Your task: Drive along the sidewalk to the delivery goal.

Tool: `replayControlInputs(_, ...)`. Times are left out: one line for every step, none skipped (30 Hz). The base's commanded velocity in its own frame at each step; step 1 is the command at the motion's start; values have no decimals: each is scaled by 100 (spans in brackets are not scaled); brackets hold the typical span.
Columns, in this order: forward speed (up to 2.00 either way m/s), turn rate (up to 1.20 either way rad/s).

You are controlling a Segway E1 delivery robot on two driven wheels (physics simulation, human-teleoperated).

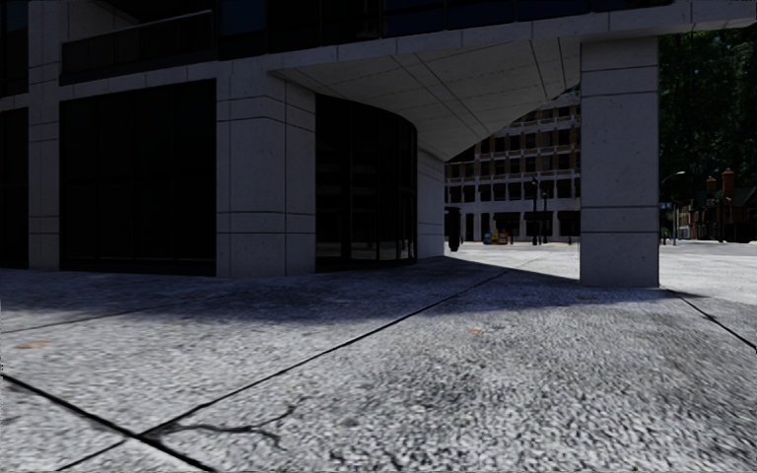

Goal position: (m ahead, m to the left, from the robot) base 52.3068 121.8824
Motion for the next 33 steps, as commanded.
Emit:
replayControlInputs(200,0)
replayControlInputs(200,0)
replayControlInputs(200,0)
replayControlInputs(200,0)
replayControlInputs(200,0)
replayControlInputs(200,0)
replayControlInputs(200,-2)
replayControlInputs(200,-4)
replayControlInputs(200,-4)
replayControlInputs(200,-4)
replayControlInputs(200,-7)
replayControlInputs(200,-13)
replayControlInputs(200,-18)
replayControlInputs(200,-18)
replayControlInputs(200,-20)
replayControlInputs(200,-20)
replayControlInputs(200,-20)
replayControlInputs(200,-20)
replayControlInputs(200,-20)
replayControlInputs(200,-20)
replayControlInputs(200,-20)
replayControlInputs(200,-20)
replayControlInputs(200,-21)
replayControlInputs(200,-21)
replayControlInputs(200,-21)
replayControlInputs(200,-21)
replayControlInputs(200,-22)
replayControlInputs(200,-23)
replayControlInputs(200,-23)
replayControlInputs(200,-25)
replayControlInputs(200,-26)
replayControlInputs(200,-35)
replayControlInputs(200,-35)
